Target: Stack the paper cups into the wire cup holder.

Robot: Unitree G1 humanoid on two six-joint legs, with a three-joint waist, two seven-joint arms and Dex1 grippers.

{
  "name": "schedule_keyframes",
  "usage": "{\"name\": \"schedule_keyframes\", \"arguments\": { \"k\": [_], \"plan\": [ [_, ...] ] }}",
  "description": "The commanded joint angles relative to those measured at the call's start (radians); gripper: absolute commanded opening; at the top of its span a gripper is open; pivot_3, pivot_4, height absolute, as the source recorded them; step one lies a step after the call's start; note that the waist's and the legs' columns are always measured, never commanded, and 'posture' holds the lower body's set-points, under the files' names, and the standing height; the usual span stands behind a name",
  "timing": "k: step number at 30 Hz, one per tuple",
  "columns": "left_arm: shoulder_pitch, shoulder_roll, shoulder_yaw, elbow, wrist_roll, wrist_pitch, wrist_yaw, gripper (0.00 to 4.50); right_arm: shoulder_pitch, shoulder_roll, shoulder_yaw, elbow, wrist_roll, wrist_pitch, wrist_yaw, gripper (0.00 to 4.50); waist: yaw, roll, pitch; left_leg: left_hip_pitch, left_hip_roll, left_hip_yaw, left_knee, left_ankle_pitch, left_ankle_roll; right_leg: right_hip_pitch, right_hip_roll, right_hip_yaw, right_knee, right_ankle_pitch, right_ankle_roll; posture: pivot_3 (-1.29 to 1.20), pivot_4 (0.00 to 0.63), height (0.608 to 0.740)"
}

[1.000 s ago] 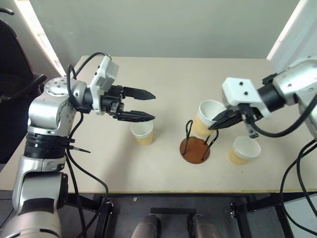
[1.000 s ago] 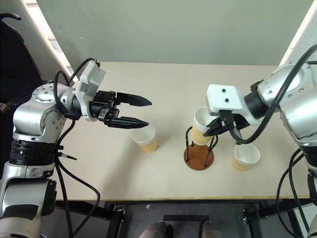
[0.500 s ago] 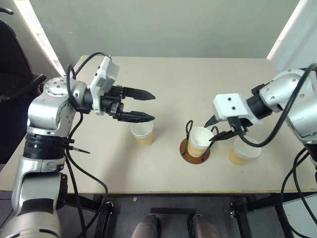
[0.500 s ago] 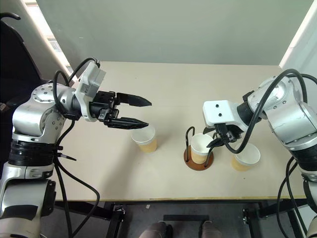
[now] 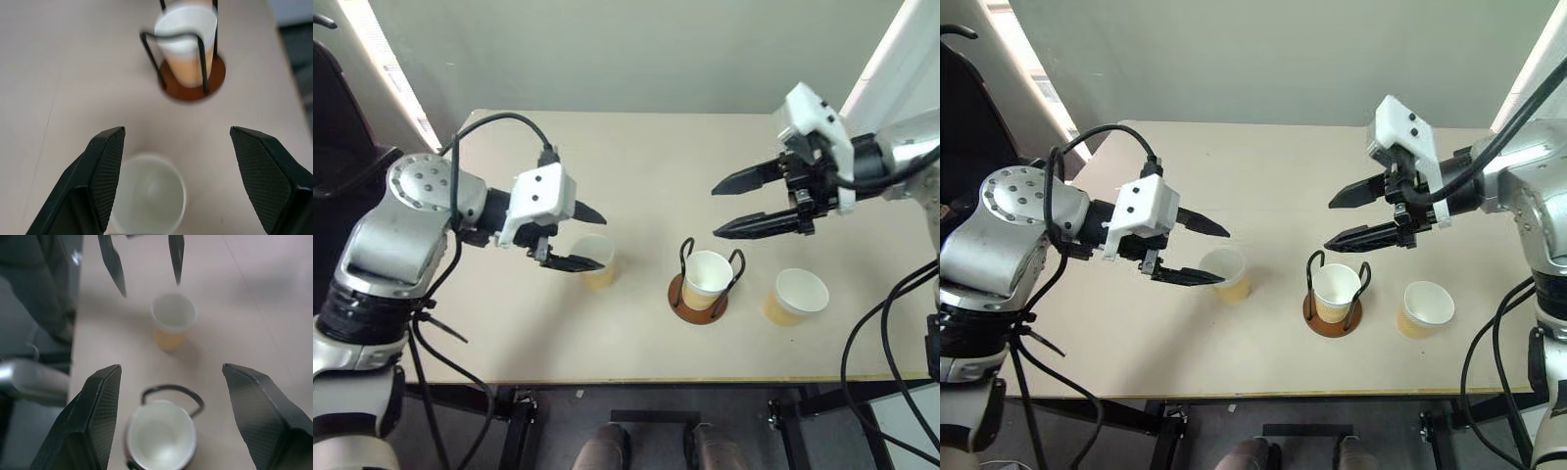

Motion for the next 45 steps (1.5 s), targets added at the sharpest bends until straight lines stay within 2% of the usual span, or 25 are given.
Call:
{"name": "schedule_keyframes", "arguments": {
  "k": [1,8,24,27,35,45],
  "plan": [
    [0.018,0.036,-0.06,-0.035,0.12,-0.047,0.033,3.71,-0.036,-0.008,-0.058,-0.025,0.07,0.048,-0.04,3.4,0.0,0.0,0.0,0.0,0.0,0.0,0.0,0.0,0.0,0.0,0.0,0.0,0.0,0.0,0.0,0.0,0.15,0.74],
    [0.028,0.025,-0.133,-0.023,0.233,-0.102,0.053,3.71,-0.044,-0.02,-0.045,-0.018,0.129,0.061,-0.078,3.4,0.0,0.0,0.0,0.0,0.0,0.0,-0.001,0.0,0.0,-0.001,0.0,0.0,0.002,0.001,-0.002,0.0,0.15,0.74],
    [0.008,-0.112,-0.22,0.167,0.383,-0.208,0.077,3.71,-0.038,-0.044,-0.024,-0.013,0.165,0.042,-0.113,3.4,0.001,0.0,0.0,0.0,0.0,0.0,-0.001,-0.001,0.0,-0.002,-0.001,0.0,0.002,0.002,-0.001,0.0,0.15,0.74],
    [0.004,-0.143,-0.228,0.228,0.396,-0.247,0.081,3.07,-0.031,-0.047,-0.029,-0.015,0.17,0.04,-0.119,3.43,0.001,0.0,0.0,-0.001,0.0,0.0,-0.001,-0.001,0.0,-0.002,-0.001,0.0,0.002,0.002,-0.001,0.0,0.15,0.74],
    [-0.038,-0.186,-0.212,0.329,0.386,-0.365,0.061,0.13,0.035,-0.07,-0.041,0.019,0.134,-0.066,-0.135,3.43,0.003,0.0,0.0,-0.001,0.0,-0.001,0.0,-0.001,0.0,-0.002,-0.001,0.0,0.002,0.003,0.0,0.0,0.15,0.74],
    [-0.106,-0.185,-0.167,0.261,0.277,-0.295,-0.052,0.04,0.146,-0.071,-0.105,0.073,0.131,-0.2,-0.149,3.43,0.002,0.0,0.0,-0.001,-0.001,0.0,0.0,-0.001,0.001,-0.002,-0.001,0.0,0.002,0.008,0.009,0.0,0.15,0.74]
  ]
}}
